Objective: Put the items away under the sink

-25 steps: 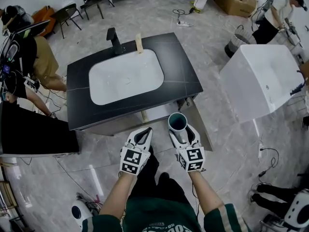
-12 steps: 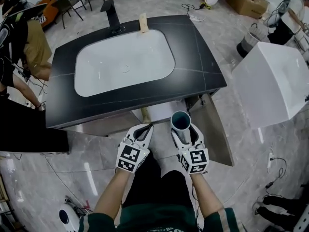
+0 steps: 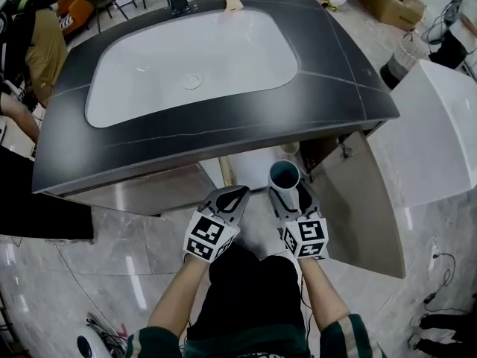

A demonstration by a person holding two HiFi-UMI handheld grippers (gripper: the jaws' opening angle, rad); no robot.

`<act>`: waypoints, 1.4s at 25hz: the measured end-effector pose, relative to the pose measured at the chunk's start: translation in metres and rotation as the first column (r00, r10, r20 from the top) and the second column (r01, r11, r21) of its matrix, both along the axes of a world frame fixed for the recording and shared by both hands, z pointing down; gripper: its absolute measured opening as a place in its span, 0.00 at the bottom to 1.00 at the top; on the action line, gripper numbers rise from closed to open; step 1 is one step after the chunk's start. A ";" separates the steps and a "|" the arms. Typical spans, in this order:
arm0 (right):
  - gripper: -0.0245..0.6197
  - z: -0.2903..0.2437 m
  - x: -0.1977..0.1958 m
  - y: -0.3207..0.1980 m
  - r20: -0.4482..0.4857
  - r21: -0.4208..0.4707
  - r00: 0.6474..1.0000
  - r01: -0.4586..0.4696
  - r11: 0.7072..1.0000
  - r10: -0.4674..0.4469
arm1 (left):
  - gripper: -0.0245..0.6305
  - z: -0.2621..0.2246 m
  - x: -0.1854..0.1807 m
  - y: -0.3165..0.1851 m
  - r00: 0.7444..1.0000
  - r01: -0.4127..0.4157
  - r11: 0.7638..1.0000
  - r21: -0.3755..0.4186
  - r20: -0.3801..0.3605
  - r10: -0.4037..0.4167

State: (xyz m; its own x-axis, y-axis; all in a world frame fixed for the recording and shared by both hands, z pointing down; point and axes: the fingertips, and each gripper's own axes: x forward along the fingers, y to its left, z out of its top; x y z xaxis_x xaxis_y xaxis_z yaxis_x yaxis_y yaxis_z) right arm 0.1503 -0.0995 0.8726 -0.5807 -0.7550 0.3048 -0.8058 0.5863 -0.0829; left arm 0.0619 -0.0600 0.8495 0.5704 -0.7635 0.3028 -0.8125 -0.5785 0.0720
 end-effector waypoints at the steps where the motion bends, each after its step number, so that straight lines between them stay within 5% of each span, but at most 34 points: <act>1: 0.51 0.010 -0.002 -0.005 0.000 0.002 1.000 0.001 1.000 -0.001 | 0.05 0.009 -0.002 -0.002 1.000 -0.004 1.000 0.001 -0.003 0.004; 18: 0.51 0.131 -0.028 -0.063 -0.016 -0.031 1.000 0.024 0.999 -0.025 | 0.05 0.079 -0.022 -0.002 0.998 -0.018 1.000 0.018 0.054 0.017; 35: 0.51 0.196 -0.042 -0.145 -0.023 -0.060 0.999 -0.023 0.998 0.022 | 0.05 0.115 -0.057 0.020 0.996 0.090 0.995 -0.053 0.008 -0.089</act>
State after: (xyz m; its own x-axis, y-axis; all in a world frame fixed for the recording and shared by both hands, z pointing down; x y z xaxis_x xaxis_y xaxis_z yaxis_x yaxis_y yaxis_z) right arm 0.1078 -0.2449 1.0684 -0.5561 -0.7475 0.3633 -0.8209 0.5624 -0.0994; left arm 0.0050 -0.0395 0.9642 0.4985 -0.7942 0.3475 -0.8614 -0.4988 0.0956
